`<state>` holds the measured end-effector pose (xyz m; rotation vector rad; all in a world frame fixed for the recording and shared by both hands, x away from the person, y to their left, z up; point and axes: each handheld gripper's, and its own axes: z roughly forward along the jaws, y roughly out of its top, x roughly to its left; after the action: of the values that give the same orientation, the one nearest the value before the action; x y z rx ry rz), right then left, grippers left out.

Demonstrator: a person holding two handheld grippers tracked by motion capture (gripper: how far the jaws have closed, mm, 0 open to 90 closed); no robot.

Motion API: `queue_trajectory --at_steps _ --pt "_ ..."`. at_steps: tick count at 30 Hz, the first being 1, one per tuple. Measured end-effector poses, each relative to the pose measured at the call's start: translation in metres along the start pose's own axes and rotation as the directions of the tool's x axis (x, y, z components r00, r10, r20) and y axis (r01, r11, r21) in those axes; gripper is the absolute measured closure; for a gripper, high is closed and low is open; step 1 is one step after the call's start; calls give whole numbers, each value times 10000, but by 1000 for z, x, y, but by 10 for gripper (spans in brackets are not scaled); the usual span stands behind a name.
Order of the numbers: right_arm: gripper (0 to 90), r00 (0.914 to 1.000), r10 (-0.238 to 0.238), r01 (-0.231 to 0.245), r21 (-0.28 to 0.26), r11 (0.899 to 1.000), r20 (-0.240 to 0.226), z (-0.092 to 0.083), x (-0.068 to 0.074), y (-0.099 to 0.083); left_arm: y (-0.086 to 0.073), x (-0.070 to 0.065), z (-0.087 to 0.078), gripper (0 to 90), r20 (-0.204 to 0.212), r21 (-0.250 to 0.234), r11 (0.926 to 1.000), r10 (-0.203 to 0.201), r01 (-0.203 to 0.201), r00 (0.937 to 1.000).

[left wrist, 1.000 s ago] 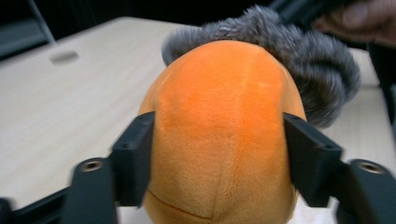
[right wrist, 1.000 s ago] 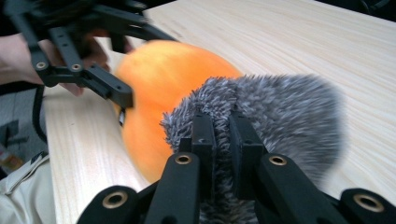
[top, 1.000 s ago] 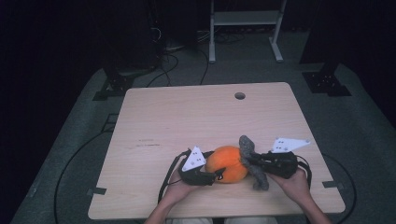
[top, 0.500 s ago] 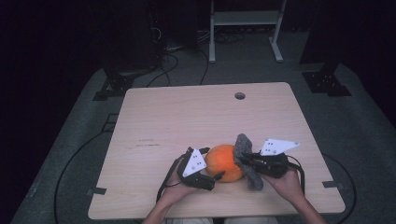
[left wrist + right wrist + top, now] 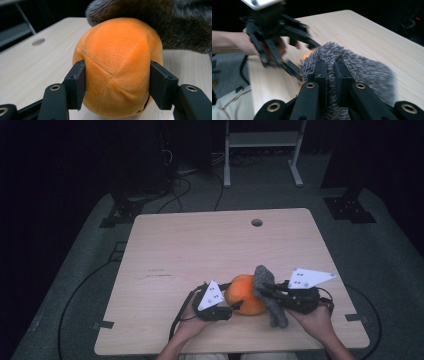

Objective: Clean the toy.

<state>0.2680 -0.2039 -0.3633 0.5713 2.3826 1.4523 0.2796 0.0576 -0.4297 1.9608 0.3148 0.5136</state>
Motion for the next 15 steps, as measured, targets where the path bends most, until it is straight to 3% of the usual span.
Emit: queue_trajectory --at_steps 1,2,3,4,7,9,12,15 --pt "816 9986 -525 529 443 9976 -105 16 10 4 2 -7 1 383 -104 104 9988 475 -474 9988" --pt "816 9986 -525 529 443 9976 -105 16 10 4 2 -7 1 392 -104 104 9988 475 -474 9988" --pt "817 9971 -737 748 742 9944 -182 29 12 -1 0 -8 2 399 -132 584 9950 819 -810 9966" --pt "817 9971 -737 748 742 9944 -182 29 12 -1 0 -8 2 404 -132 584 9950 819 -810 9966" --pt "820 9983 -590 590 713 9957 -15 28 2 -10 -6 -2 0 411 7 374 9989 298 -298 9996" --pt "820 9992 -303 282 731 9969 278 20 -8 -15 -5 -3 1 412 9 349 9987 365 -365 9993" --pt "820 9996 -85 64 725 9973 286 17 -13 -18 -6 -1 1 412 59 352 9990 284 -286 9996" --pt "820 9985 346 -371 611 9974 414 15 -21 -23 -14 7 -2 413 76 535 9985 -77 73 9999"
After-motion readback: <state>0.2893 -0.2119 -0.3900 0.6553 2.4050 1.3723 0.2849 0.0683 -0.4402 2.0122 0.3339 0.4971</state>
